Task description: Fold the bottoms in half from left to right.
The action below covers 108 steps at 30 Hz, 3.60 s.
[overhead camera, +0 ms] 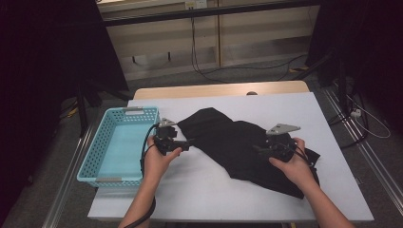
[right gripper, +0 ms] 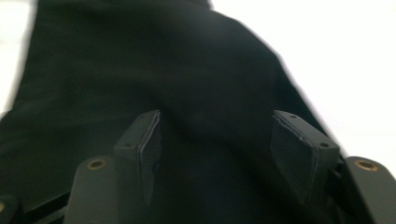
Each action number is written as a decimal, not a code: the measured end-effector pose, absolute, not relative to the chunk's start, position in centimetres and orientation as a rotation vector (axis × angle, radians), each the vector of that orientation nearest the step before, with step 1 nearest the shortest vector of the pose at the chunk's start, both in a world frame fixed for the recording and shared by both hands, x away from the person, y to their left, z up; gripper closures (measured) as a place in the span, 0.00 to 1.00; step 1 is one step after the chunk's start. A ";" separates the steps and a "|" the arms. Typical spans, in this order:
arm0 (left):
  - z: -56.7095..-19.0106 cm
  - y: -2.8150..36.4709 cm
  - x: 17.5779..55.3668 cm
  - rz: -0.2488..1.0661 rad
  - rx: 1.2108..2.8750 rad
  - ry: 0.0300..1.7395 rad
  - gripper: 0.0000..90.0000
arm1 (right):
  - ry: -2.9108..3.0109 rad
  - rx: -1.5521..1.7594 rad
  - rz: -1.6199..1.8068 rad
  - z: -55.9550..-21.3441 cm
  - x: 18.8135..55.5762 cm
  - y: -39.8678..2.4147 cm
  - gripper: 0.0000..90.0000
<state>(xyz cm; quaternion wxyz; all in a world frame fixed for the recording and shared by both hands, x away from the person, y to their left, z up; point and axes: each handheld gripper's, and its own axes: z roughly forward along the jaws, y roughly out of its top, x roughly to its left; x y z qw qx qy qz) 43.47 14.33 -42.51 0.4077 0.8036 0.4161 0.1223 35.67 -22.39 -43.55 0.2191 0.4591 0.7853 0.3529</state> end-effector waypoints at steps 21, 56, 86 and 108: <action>-42.6 14.6 43.2 0.301 2.031 1.055 0.15 | 2.303 1.186 1.192 -45.1 28.9 -20.1 0.17; -40.9 13.5 46.0 0.364 1.969 1.052 0.13 | 2.441 1.100 1.010 -45.2 26.6 -22.7 0.98; -43.8 13.8 51.1 0.305 2.138 1.228 1.00 | 2.326 1.149 1.169 -44.6 26.5 -23.2 0.33; -44.2 14.2 50.4 0.284 2.144 1.335 0.83 | 2.342 1.125 1.171 -44.6 26.5 -22.7 0.29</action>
